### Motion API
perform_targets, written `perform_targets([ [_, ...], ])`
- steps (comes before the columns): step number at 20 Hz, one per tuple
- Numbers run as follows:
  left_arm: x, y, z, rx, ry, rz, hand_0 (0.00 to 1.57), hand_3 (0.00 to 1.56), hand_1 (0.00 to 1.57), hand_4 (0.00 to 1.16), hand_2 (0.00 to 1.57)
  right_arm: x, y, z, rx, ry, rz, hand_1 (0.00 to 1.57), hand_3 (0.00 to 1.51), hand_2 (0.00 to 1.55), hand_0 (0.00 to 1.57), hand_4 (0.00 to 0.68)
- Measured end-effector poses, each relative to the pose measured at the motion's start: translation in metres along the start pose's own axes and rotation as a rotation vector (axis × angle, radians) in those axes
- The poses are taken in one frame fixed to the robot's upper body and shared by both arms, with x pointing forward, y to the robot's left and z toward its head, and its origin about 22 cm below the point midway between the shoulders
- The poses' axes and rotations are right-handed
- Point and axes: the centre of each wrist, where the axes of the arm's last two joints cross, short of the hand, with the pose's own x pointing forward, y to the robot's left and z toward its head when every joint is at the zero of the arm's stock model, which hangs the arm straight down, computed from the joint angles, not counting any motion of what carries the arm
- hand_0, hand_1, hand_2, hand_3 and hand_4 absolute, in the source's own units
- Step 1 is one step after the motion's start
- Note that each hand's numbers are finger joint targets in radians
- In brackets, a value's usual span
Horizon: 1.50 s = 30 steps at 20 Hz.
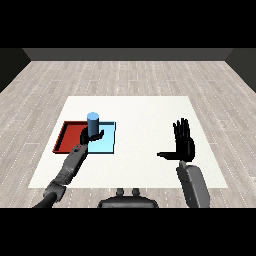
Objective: Pick the blue can and put it in the blue box
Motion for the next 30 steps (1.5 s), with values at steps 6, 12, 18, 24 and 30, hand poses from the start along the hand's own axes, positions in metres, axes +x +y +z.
perform_targets([
  [6, -0.010, 0.012, -0.017, 0.040, 0.151, -0.107, 1.57, 1.40, 1.57, 0.99, 1.54, -0.017, -0.002, -0.008, -0.021, 0.031, 0.015, 0.00, 0.00, 0.00, 0.00, 0.000],
  [12, -0.023, 0.007, -0.016, 0.035, 0.297, -0.214, 1.52, 1.14, 1.52, 0.91, 1.40, -0.033, -0.005, -0.011, -0.055, 0.056, 0.002, 0.00, 0.00, 0.00, 0.00, 0.000],
  [18, -0.025, -0.004, -0.014, -0.017, 0.366, -0.299, 1.54, 0.34, 1.54, 0.84, 1.42, -0.035, -0.012, -0.008, -0.072, 0.068, -0.006, 0.00, 0.00, 0.00, 0.00, 0.000],
  [24, -0.028, -0.014, -0.010, -0.063, 0.419, -0.301, 0.32, 0.47, 0.32, 0.77, 0.38, -0.038, -0.021, -0.002, -0.069, 0.062, -0.012, 0.00, 0.00, 0.00, 0.00, 0.000],
  [30, -0.029, -0.018, -0.008, -0.048, 0.438, -0.324, 0.00, 0.00, 0.00, 0.00, 0.00, -0.042, -0.014, -0.001, -0.062, 0.058, -0.037, 0.00, 0.00, 0.00, 0.00, 0.000],
])
